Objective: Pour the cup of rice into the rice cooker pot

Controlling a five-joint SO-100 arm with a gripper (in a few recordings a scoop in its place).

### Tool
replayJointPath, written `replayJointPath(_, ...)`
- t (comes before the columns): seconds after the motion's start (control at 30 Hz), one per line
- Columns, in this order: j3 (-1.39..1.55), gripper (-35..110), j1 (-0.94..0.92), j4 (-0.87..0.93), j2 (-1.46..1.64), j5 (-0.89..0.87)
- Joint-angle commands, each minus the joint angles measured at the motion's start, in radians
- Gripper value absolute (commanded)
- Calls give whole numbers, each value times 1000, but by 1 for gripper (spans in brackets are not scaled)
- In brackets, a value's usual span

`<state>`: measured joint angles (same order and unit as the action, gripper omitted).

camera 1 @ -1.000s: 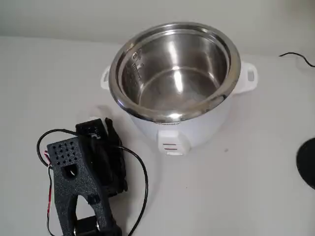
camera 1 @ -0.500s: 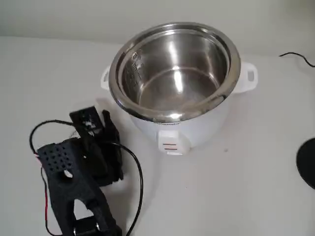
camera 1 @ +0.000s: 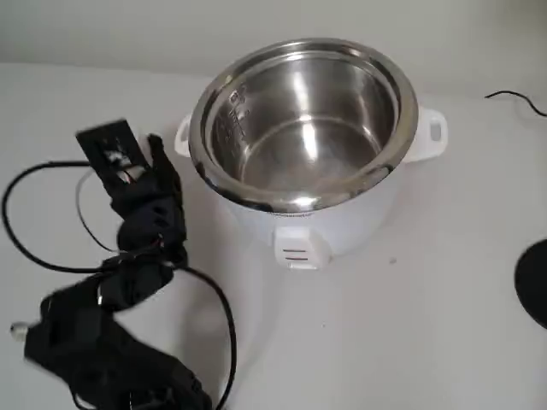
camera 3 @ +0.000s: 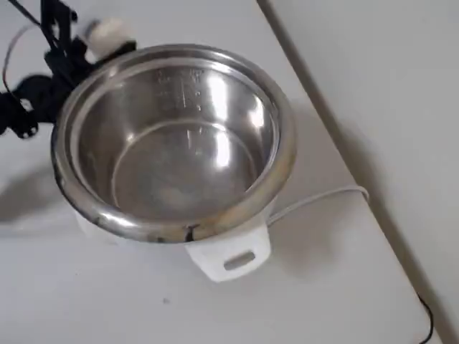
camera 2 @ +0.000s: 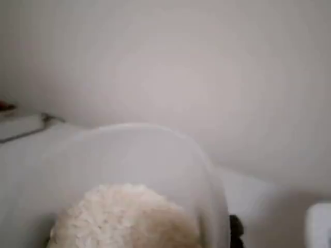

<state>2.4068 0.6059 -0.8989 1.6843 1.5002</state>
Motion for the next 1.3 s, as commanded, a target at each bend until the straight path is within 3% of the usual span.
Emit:
replayJointPath(0.0, -12, 0, 11, 215, 301, -31)
replayJointPath(0.3, -245, 0, -92, 709, 540, -233)
replayJointPath(0.47, -420, 0, -196, 879, 531, -394)
replayJointPath(0.73, -506, 0, -339, 931, 502, -595)
replayJointPath(1.0, -798, 0, -480, 1183, 339, -1006)
replayJointPath(1.27, -821, 0, -489, 1284, 298, -1315)
